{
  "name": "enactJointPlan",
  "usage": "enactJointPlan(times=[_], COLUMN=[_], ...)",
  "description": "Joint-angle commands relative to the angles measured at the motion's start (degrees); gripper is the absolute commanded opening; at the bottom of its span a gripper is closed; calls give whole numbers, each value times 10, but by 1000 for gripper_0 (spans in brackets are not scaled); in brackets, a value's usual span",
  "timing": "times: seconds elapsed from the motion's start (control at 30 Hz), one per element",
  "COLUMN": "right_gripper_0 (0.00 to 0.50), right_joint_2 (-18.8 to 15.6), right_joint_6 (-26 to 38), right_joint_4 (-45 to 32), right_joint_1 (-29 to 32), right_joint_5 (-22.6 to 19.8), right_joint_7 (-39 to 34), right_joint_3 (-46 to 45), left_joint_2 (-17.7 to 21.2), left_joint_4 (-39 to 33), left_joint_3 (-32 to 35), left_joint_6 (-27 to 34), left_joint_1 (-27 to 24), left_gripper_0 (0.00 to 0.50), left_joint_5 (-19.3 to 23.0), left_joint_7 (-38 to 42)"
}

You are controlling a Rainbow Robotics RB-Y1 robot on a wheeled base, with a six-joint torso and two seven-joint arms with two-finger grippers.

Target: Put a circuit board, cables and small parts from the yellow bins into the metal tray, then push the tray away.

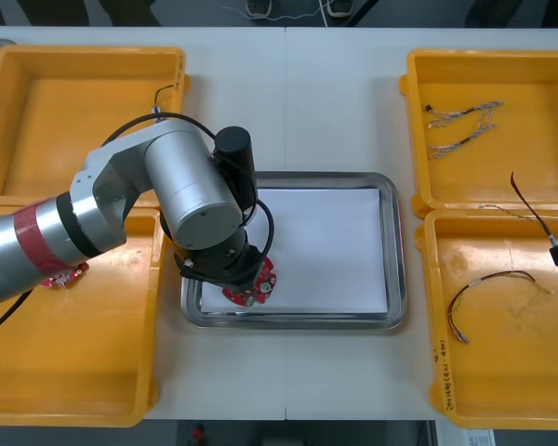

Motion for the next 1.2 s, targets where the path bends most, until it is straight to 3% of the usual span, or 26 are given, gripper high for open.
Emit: enactJointPlan(times=[0.03,0.33,0.57,0.83,1.1,1.2], right_gripper_0=[0,0,0,0,0,0], right_joint_2=[-20,-20,-20,-28,-29,-29], right_joint_6=[2,2,2,2,2,2], right_joint_4=[-13,-13,-13,-13,-14,-14], right_joint_1=[-12,-12,-23,-71,-137,-159], right_joint_5=[-5,-5,-8,-57,-67,-67], right_joint_7=[16,16,20,25,27,31], right_joint_3=[1,2,2,32,128,167], left_joint_2=[21,25,28,23,31,36], left_joint_4=[-6,-11,-29,-70,-91,-91], left_joint_3=[-7,3,59,141,188,202], left_joint_6=[-9,-9,9,86,177,178], left_joint_1=[-9,-9,-9,-11,-38,-54], left_gripper_0=[500,500,500,500,500,500], left_joint_5=[-4,0,22,23,42,59], left_joint_7=[-14,-8,-7,-12,-30,-36])
